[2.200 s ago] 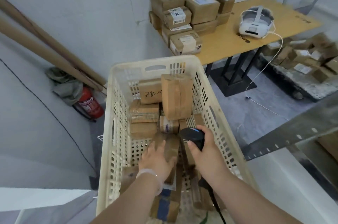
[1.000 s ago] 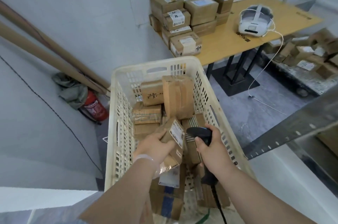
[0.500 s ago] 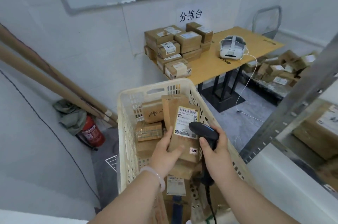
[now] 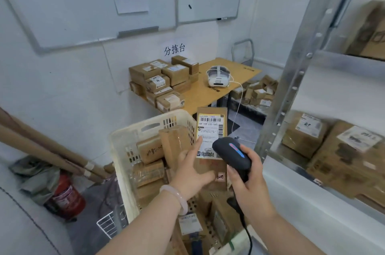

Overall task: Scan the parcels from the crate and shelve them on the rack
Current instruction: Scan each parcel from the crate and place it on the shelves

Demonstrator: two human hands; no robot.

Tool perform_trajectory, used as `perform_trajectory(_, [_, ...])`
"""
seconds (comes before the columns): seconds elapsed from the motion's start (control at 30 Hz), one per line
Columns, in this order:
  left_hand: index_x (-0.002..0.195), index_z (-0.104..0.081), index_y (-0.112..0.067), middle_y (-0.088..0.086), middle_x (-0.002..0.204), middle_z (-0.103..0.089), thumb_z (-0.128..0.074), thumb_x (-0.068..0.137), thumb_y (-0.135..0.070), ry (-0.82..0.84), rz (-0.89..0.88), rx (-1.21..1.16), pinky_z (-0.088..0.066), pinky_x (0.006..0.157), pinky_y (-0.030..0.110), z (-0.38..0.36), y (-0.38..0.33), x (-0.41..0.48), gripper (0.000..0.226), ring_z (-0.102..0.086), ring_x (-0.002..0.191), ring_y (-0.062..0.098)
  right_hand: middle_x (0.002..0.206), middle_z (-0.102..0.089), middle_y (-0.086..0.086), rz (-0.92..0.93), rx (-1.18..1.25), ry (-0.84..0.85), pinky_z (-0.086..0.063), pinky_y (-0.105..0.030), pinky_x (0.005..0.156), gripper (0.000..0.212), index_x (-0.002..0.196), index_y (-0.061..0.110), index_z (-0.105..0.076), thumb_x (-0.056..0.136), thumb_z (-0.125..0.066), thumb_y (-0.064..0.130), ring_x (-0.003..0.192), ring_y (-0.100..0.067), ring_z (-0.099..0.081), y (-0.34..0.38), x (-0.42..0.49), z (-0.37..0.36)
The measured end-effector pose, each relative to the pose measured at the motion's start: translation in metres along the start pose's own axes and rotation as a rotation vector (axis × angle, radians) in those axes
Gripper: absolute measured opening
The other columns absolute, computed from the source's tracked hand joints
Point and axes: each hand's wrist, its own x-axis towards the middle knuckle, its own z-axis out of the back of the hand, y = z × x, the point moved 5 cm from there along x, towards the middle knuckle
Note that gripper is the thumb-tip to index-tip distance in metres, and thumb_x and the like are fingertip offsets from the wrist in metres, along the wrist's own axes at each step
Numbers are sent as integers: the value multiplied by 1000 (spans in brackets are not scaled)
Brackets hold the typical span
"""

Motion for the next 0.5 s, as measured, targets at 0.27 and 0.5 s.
perform_trajectory(0.27, [139,-7,-75,-23,156,-22,-86,71,-42,130,-213,69,-28,118,31,-43,-45,-2,109,-24,143,1,116,-54,32,58,-15,-100,-51,-17,72,60,131,60,-35,94,-63,21,90,-9,-66,9,-19,57])
perform_trajectory(0.5, [138,-4,-75,-19,159,-20,-86,72,-45,138,-308,83,-27,110,22,-95,-81,-13,109,-24,144,2,117,-55,29,57,-85,-164,-47,-12,74,67,120,71,-32,94,-63,19,93,-3,-61,22,-36,120])
